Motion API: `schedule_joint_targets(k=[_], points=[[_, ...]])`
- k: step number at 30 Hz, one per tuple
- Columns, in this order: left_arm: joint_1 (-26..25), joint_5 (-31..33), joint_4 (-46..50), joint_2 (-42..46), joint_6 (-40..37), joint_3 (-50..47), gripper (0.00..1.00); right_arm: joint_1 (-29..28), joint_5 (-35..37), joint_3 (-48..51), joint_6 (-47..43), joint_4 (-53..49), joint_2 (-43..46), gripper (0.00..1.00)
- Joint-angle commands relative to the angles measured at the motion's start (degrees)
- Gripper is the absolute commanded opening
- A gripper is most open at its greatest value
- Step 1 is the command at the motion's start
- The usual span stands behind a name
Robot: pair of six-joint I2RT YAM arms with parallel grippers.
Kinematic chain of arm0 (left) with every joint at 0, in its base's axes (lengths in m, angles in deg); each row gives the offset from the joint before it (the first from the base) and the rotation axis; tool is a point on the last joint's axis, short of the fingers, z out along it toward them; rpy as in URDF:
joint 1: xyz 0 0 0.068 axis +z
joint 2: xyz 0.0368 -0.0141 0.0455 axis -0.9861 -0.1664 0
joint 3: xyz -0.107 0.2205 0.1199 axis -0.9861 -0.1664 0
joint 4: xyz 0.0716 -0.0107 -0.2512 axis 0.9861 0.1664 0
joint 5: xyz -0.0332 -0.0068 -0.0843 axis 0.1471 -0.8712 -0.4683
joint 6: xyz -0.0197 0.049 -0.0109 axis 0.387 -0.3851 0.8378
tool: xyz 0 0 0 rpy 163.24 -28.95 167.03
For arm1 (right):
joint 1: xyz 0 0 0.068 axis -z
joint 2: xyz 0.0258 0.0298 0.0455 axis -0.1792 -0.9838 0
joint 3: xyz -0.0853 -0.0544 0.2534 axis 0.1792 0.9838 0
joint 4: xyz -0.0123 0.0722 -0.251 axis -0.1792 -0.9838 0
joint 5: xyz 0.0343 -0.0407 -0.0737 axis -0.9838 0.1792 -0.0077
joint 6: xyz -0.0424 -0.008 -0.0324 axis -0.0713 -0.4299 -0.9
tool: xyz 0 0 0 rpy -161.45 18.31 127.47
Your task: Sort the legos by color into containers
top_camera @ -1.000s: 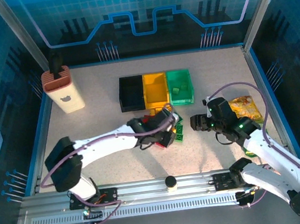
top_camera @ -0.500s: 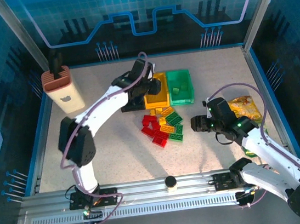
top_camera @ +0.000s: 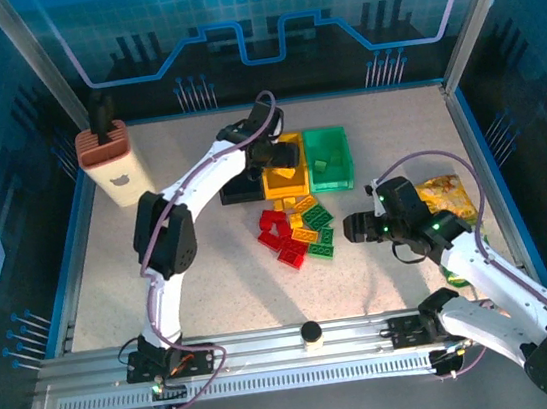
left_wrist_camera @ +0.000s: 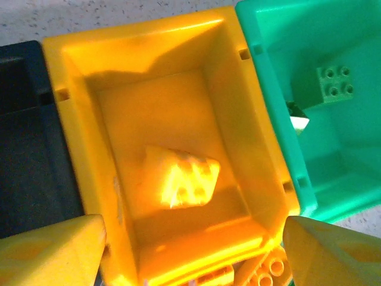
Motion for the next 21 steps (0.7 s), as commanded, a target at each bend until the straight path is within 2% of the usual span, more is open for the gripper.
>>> schedule_joint_targets(k=[1, 8, 13, 19, 21], points=[[-0.34, -0.96, -2.89, 11.83, 1.39, -6.62, 0.79, -2.32, -1.07, -2.84, -2.84, -0.67, -1.05, 0.81], [-0.32, -3.24, -14.59, 33.09, 5.92, -36.07, 0.74, -8.37, 1.22, -9.95, -6.40, -2.12, -10.44, 0.74], [-0.62, -2.81, -16.50, 44.10, 10.66, -53.59, 0.70, -11.51, 1.15, -15.82, -5.45, -0.20, -21.35, 0.63], [-1.10, -1.78, -16.39, 54.92, 14.33, -66.11, 0.68, -13.46, 0.71, -23.33, -2.53, 1.63, -35.59, 0.52], [-1.08, -1.62, -16.90, 57.45, 15.11, -68.44, 0.68, -14.13, 1.62, -26.04, -1.85, 1.52, -39.91, 0.52]])
